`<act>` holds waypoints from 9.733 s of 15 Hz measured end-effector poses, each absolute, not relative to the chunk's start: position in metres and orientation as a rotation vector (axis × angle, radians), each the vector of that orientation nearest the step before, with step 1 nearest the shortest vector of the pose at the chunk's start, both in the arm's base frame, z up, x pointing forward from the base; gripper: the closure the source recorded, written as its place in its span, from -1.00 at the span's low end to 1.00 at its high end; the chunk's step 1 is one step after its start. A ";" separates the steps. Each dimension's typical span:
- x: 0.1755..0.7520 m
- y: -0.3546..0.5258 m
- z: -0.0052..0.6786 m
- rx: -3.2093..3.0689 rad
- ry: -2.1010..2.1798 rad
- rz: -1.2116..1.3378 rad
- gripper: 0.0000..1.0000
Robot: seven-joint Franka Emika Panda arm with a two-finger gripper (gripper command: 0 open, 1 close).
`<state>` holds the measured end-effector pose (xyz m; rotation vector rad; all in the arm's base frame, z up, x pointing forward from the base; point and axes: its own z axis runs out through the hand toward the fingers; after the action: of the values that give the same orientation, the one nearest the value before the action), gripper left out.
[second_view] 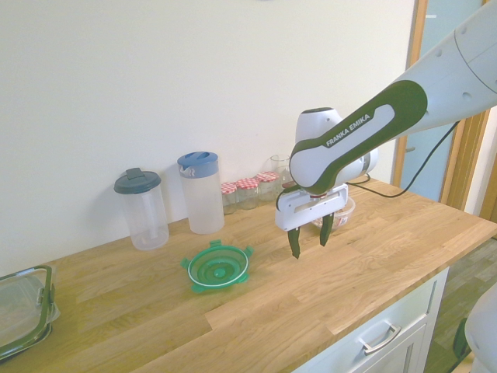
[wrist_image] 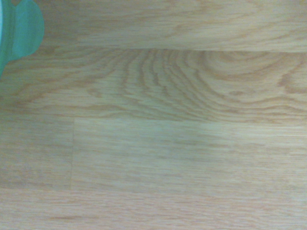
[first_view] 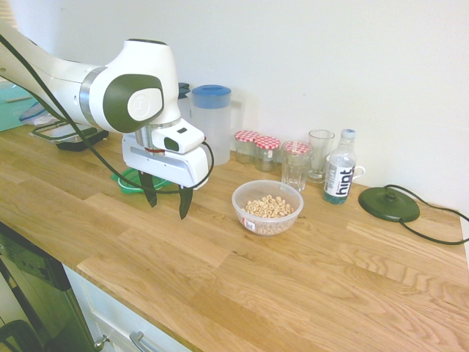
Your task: Cover the lid of food container
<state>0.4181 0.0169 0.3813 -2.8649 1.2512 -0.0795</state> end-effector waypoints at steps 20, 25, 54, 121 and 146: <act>0.514 0.021 0.354 -2.338 1.017 0.221 -1.00; 0.518 0.029 0.329 -2.271 1.011 0.262 -1.00; 0.548 0.058 0.273 -2.057 1.016 0.323 1.00; 0.528 0.013 0.351 -4.035 1.358 -1.688 1.00; 0.545 0.017 0.330 -4.039 1.468 -1.674 -1.00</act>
<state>0.5453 0.0170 0.3299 -4.0388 1.4679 -1.6740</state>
